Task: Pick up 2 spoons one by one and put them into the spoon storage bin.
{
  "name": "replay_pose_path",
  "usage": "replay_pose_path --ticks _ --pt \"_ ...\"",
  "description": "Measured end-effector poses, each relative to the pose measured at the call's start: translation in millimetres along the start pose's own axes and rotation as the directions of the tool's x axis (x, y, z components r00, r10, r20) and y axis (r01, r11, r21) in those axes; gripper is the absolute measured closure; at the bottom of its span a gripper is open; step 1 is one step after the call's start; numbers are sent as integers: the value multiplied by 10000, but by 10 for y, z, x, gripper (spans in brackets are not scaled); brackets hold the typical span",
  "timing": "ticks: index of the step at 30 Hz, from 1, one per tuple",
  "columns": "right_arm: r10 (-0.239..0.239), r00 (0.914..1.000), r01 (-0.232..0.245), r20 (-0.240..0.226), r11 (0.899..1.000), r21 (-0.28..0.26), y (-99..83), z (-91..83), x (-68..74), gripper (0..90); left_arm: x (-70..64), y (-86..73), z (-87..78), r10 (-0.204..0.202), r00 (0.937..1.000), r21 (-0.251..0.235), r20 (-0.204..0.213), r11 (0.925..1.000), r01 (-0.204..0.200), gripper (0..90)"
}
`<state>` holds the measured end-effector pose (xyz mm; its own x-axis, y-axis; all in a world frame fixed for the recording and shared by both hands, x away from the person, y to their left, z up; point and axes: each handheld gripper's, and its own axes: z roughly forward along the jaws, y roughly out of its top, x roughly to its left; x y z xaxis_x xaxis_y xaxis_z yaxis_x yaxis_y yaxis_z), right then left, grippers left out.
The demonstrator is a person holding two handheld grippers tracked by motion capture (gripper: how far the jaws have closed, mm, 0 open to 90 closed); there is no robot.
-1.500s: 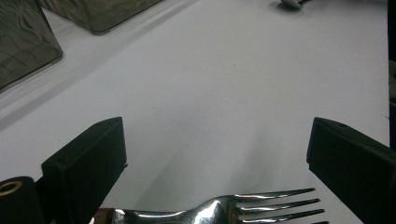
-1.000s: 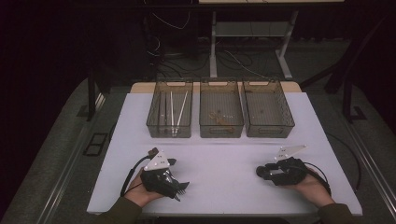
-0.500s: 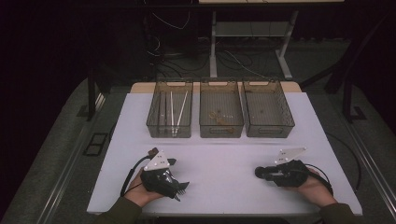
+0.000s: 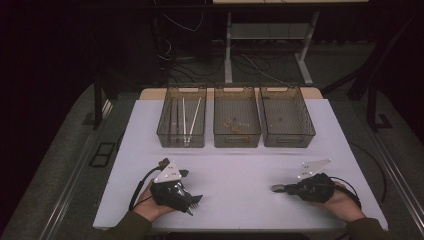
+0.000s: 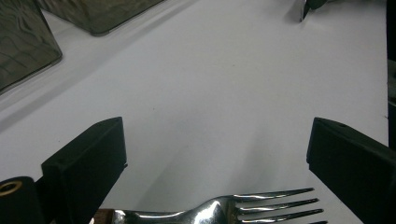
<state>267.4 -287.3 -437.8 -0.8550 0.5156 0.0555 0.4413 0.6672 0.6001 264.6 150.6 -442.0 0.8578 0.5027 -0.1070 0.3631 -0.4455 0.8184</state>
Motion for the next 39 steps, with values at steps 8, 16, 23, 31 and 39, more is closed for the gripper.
replay_pose_path --ticks 8,16,23,31,39 --pt "33 9992 -34 -398 10000 -37 -3 -11 -20 896 0 0 -1 -1 10000 0 -9 10000 1 32" --pt "416 9989 -430 -192 9962 -763 45 -97 -68 896 2 -3 7 -66 10000 -44 -20 10000 66 32" --pt "929 9955 -892 191 9856 -1438 146 -154 -110 896 5 -9 10 -17 10000 -79 -42 10000 17 32" --pt "1482 9882 -1370 382 9679 -2109 306 -159 -184 896 7 -9 16 28 10000 -69 -40 10000 -28 32" --pt "2034 9776 -1802 543 9418 -2838 453 -163 -258 896 2 -9 17 7 10000 -86 -39 10000 -8 32"
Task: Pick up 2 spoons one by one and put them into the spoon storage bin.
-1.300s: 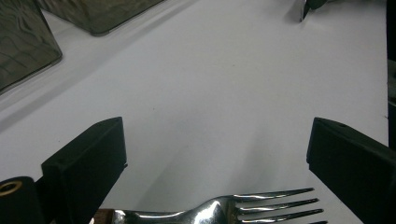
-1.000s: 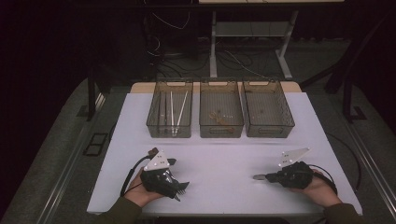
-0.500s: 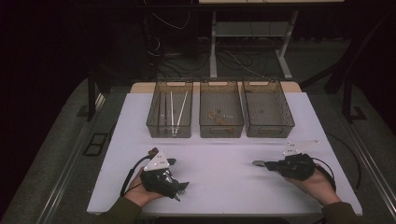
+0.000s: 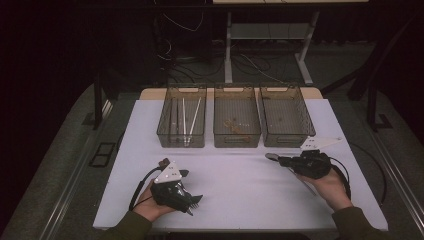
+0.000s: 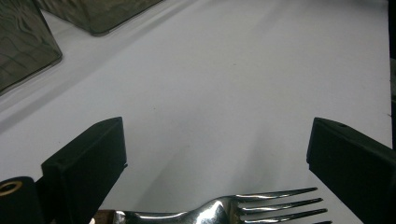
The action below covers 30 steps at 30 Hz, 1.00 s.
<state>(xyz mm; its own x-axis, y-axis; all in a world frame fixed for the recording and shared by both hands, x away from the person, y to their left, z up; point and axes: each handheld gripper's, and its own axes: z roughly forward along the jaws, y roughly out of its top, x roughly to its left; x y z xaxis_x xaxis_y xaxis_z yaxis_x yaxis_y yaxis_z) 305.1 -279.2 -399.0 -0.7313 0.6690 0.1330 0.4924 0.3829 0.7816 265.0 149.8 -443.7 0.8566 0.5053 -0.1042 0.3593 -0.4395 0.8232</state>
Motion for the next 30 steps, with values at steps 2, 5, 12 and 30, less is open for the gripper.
replay_pose_path --ticks 2,5,12,30 --pt "126 9999 -126 33 9997 -213 37 6 -21 896 0 0 1 11 10000 4 4 10000 -11 32" --pt "268 9996 -263 105 9986 -449 94 15 -47 896 4 1 1 25 10000 16 3 10000 -25 32" --pt "485 9985 -452 271 9930 -1093 252 57 -61 896 5 -1 -1 23 10000 35 -4 10000 -23 32" --pt "879 9945 -748 562 9765 -2023 826 386 -115 896 6 3 -14 -6 10000 -23 2 10000 6 32"
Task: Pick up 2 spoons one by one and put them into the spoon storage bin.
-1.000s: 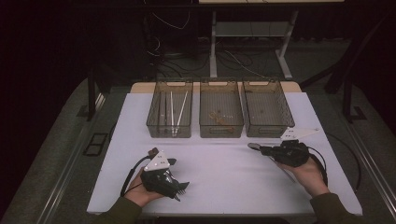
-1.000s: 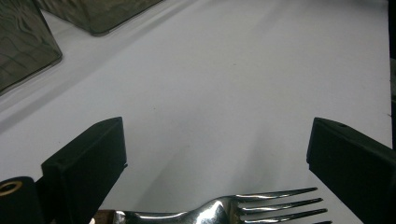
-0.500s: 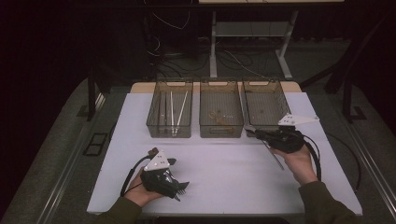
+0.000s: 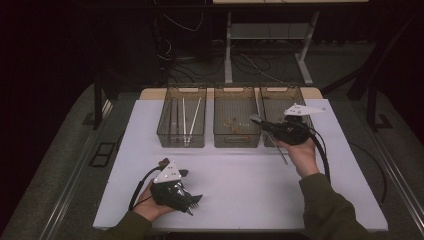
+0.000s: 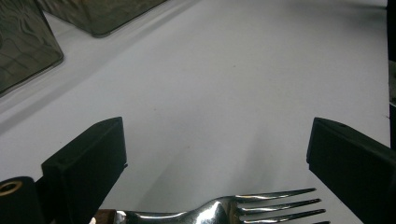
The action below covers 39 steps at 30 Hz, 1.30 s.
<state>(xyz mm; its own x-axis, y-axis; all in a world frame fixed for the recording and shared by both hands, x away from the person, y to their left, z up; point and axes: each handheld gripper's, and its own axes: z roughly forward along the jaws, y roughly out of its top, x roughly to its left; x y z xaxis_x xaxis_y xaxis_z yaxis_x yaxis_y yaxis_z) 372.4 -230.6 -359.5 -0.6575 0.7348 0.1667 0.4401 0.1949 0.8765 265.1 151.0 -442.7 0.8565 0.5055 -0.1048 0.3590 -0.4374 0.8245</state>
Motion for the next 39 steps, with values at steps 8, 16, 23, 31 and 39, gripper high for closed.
replay_pose_path --ticks 8,16,23,31,39 --pt "200 9995 -191 227 9990 -393 317 183 -30 896 9 1 -12 -11 10000 -68 26 10000 11 32" --pt "345 9976 -311 593 9980 -558 624 510 -89 895 13 7 -21 -68 9999 -147 74 9999 69 32" --pt "377 9956 -340 854 9984 -445 777 926 -157 896 24 12 -36 -62 9999 -188 93 9998 64 32" --pt "526 9847 -677 1660 9939 866 567 1236 -217 643 45 11 -49 -202 9997 -287 127 9994 206 32" --pt "470 9928 -557 1105 9955 767 443 895 -176 427 49 14 -58 -107 9999 -205 73 9997 108 54"
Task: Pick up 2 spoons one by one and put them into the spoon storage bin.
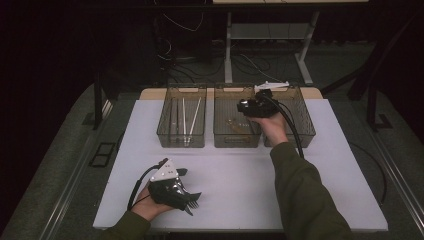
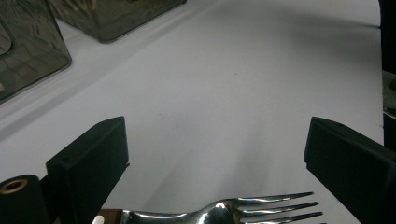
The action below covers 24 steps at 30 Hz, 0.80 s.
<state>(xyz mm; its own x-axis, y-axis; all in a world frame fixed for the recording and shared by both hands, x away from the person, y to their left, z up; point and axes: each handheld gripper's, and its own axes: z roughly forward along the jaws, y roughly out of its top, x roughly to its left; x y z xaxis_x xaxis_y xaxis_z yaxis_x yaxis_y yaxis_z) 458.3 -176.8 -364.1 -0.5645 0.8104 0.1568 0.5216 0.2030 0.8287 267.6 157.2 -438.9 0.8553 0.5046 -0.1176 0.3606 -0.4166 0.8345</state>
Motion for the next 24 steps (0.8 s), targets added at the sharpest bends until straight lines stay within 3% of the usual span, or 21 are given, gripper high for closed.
replay_pose_path --ticks 2,6,12,17,20,24 --pt "113 9997 -114 -214 9999 -29 -58 -113 -8 386 -10 -7 -5 -175 9998 -59 23 9998 175 60" --pt "256 9977 -273 -635 9993 -273 -185 -339 -17 314 -4 -10 -16 -36 9999 120 -114 9999 38 94" --pt "316 9971 -345 -699 9986 -407 -439 -634 -15 218 22 -20 -43 -212 9994 143 -259 9997 216 188" --pt "-273 9954 250 -920 9993 -260 -676 -847 24 186 27 -21 -76 -251 9985 200 -478 9995 261 316" --pt "-236 9936 199 -1108 9992 -343 -830 -959 30 185 39 -18 -96 -448 9976 176 -526 9988 458 404" --pt "-539 9916 498 -1175 9980 -378 -1035 -1097 43 185 60 -11 -129 -713 9962 164 -500 9973 722 527"
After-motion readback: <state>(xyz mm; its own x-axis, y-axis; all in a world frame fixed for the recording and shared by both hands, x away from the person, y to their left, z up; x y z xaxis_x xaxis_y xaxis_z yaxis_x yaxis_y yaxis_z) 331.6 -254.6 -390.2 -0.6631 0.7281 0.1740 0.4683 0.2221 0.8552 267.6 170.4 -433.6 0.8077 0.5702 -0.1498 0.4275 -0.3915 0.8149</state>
